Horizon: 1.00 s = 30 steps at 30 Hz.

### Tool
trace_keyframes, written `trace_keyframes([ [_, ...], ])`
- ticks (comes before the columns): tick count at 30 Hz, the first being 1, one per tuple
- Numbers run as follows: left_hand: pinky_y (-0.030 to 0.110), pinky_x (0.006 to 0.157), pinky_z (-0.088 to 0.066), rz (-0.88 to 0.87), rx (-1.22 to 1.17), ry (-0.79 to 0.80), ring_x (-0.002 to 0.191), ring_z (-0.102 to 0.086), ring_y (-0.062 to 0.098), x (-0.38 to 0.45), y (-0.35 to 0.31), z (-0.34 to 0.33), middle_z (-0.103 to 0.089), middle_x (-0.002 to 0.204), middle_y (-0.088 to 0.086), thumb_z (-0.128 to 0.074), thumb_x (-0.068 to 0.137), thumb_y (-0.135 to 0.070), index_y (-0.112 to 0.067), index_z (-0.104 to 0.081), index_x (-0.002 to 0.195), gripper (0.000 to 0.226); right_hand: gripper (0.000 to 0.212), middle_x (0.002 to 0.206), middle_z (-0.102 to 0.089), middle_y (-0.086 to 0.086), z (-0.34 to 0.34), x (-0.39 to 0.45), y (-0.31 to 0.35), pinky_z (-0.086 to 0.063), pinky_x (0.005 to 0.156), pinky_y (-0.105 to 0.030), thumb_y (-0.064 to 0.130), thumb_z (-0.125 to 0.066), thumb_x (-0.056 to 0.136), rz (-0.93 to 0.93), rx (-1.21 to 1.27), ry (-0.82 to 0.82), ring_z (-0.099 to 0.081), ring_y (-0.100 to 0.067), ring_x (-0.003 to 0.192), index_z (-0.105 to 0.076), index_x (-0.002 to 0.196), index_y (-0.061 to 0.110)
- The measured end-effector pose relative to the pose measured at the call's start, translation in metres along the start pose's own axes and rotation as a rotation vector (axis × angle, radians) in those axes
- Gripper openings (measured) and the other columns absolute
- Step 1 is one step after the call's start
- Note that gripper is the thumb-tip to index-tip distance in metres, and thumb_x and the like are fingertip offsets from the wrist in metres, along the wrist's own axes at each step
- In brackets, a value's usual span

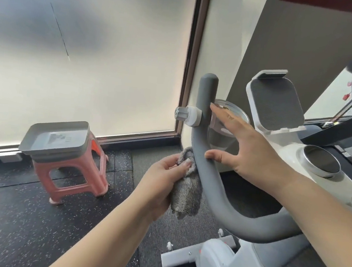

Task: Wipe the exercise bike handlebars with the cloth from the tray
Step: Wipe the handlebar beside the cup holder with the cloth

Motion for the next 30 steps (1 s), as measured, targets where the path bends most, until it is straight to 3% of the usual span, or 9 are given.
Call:
trace_keyframes([
  [3,0.031,0.058,-0.056,0.015,0.044,-0.020,0.064,-0.066,0.023,-0.002,0.003,0.001,-0.069,0.084,0.017,-0.052,0.091,-0.006,-0.001,-0.063,0.110,0.023,0.082,0.154,-0.026,0.017,0.002,-0.011,-0.004,-0.012,0.109,-0.006,0.050,-0.070,0.072,-0.023,-0.018,0.016,-0.024,0.002,0.140,-0.029,0.143,0.046],
  [6,0.031,0.055,-0.055,-0.043,0.000,-0.058,0.064,-0.067,0.022,0.019,-0.018,-0.002,-0.069,0.082,0.014,-0.047,0.095,-0.009,-0.004,-0.063,0.107,0.020,0.073,0.151,-0.029,0.019,0.005,-0.024,-0.005,-0.011,0.105,-0.001,0.054,-0.066,0.068,-0.015,-0.009,0.012,-0.023,0.012,0.134,-0.044,0.137,0.041],
  [10,0.031,0.057,-0.056,-0.022,-0.051,-0.066,0.067,-0.068,0.022,0.035,-0.028,-0.013,-0.069,0.082,0.012,-0.044,0.098,-0.014,-0.008,-0.060,0.109,0.020,0.041,0.136,-0.048,0.014,0.010,-0.038,-0.002,-0.023,0.107,-0.010,0.031,-0.075,0.079,0.049,-0.016,0.016,-0.040,-0.003,0.129,-0.064,0.118,0.036],
  [12,0.034,0.060,-0.057,-0.003,-0.048,-0.047,0.071,-0.067,0.024,0.027,-0.021,-0.013,-0.069,0.087,0.013,-0.044,0.098,-0.014,-0.006,-0.059,0.114,0.023,0.031,0.125,-0.056,0.016,0.008,-0.044,0.000,-0.028,0.105,-0.013,0.023,-0.065,0.084,0.088,-0.014,0.062,-0.047,-0.007,0.121,-0.069,0.112,0.034],
  [15,0.037,0.061,-0.058,-0.001,-0.041,-0.050,0.071,-0.068,0.024,0.009,-0.012,-0.012,-0.070,0.087,0.013,-0.044,0.097,-0.013,-0.004,-0.060,0.112,0.023,0.039,0.123,-0.059,0.018,0.004,-0.054,0.001,-0.029,0.103,-0.010,0.011,-0.052,0.083,0.120,0.021,0.117,-0.048,-0.004,0.117,-0.069,0.114,0.029],
  [19,0.032,0.062,-0.056,0.027,-0.022,-0.097,0.067,-0.067,0.020,-0.025,0.011,-0.016,-0.070,0.082,0.011,-0.048,0.094,-0.010,-0.005,-0.066,0.101,0.020,0.048,0.133,-0.054,0.016,0.002,-0.063,-0.002,-0.021,0.100,0.000,-0.003,-0.055,0.088,0.121,0.051,0.202,-0.039,0.004,0.122,-0.063,0.124,0.027],
  [23,0.030,0.057,-0.056,0.045,0.047,-0.170,0.063,-0.065,0.020,-0.033,0.011,-0.018,-0.068,0.078,0.011,-0.048,0.095,-0.010,-0.006,-0.064,0.100,0.018,0.044,0.129,-0.057,0.020,0.015,-0.076,-0.012,-0.028,0.102,-0.006,0.003,-0.063,0.086,0.056,0.158,0.217,-0.045,0.008,0.122,-0.064,0.117,0.035],
  [28,0.034,0.050,-0.056,-0.014,0.053,-0.313,0.062,-0.069,0.022,-0.014,-0.012,-0.022,-0.068,0.081,0.011,-0.046,0.098,-0.019,-0.007,-0.058,0.111,0.021,0.026,0.106,-0.068,0.018,0.034,-0.098,-0.024,-0.037,0.088,-0.005,0.014,-0.069,0.084,-0.047,0.253,0.192,-0.059,0.000,0.103,-0.071,0.100,0.034],
  [30,0.035,0.052,-0.056,-0.008,0.067,-0.313,0.063,-0.069,0.022,-0.018,-0.009,-0.025,-0.070,0.079,0.009,-0.046,0.098,-0.019,-0.007,-0.059,0.109,0.020,0.021,0.101,-0.068,0.018,0.035,-0.107,-0.029,-0.039,0.090,-0.009,0.020,-0.072,0.082,-0.053,0.224,0.220,-0.060,0.000,0.102,-0.072,0.096,0.036],
])
Point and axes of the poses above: each hand's wrist, its own x-axis towards the middle knuckle, its own z-axis out of the back of the hand, y = z × x, the point moved 5 cm from there along x, towards the middle knuckle
